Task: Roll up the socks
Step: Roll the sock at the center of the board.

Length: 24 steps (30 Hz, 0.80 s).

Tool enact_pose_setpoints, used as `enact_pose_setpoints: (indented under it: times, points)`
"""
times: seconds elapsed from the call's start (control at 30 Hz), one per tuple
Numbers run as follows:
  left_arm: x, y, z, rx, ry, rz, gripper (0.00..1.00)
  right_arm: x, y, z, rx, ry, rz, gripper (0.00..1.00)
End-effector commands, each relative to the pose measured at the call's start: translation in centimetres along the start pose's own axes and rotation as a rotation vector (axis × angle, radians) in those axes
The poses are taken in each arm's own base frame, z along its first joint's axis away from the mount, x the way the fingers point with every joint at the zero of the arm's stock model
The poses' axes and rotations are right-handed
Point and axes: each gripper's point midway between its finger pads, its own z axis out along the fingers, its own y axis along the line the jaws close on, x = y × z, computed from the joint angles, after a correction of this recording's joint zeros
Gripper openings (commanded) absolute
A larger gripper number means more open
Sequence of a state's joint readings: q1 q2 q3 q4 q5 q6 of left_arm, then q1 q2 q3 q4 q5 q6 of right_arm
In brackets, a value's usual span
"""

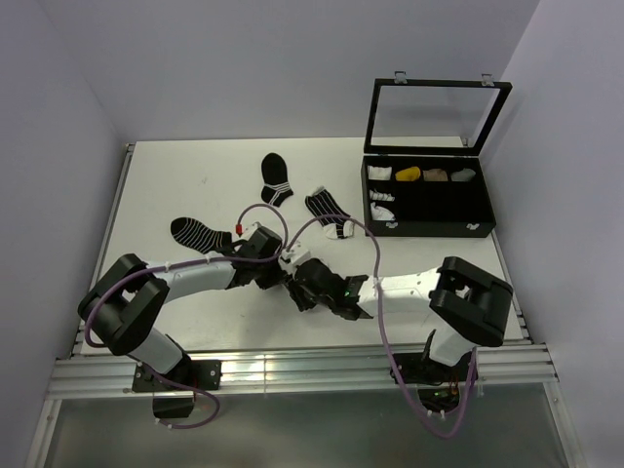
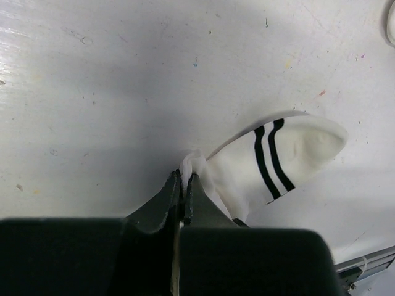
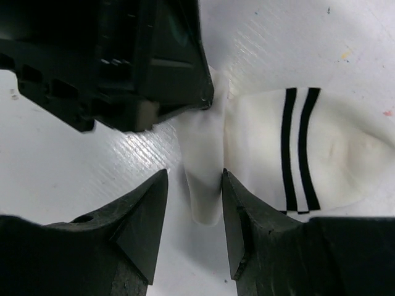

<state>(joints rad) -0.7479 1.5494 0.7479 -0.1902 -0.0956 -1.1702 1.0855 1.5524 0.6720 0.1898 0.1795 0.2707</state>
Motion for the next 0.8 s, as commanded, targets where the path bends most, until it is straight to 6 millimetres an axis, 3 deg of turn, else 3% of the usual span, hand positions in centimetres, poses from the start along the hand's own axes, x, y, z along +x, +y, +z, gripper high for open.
enact_pose_setpoints:
  times: [0.0, 0.23, 0.3, 0.5, 0.6, 0.63, 0.77]
  points:
    - [0.5, 0.7, 0.0, -0.042, 0.022, 0.035, 0.00, -2.0, -0.1, 0.6, 0.110, -0.044, -0.106, 0.47]
    - [0.9, 1.1, 0.2, -0.060, 0.034, 0.026, 0.00, -1.4, 0.6, 0.9, 0.190, -0.012, -0.192, 0.46]
    - [0.9, 1.1, 0.3, -0.062, 0.038, 0.023, 0.00, -1.4, 0.4, 1.1, 0.231, -0.008, -0.208, 0.42]
    - [1.0, 1.5, 0.4, -0.073, 0.038, 0.010, 0.03, 0.1, 1.1, 0.9, 0.207, 0.025, -0.182, 0.08]
    - [0.8, 1.6, 0.1, -0.062, 0.018, -0.014, 0.18, 0.6, 0.6, 0.6, 0.166, 0.031, -0.110, 0.00]
    - [0.8, 1.5, -0.2, -0.051, 0.014, -0.021, 0.30, 0.7, 0.9, 0.5, 0.127, 0.032, -0.085, 0.00]
    - [0.4, 1.1, -0.8, -0.012, -0.013, -0.071, 0.61, 0.7, 0.3, -0.3, 0.002, 0.035, 0.042, 0.00]
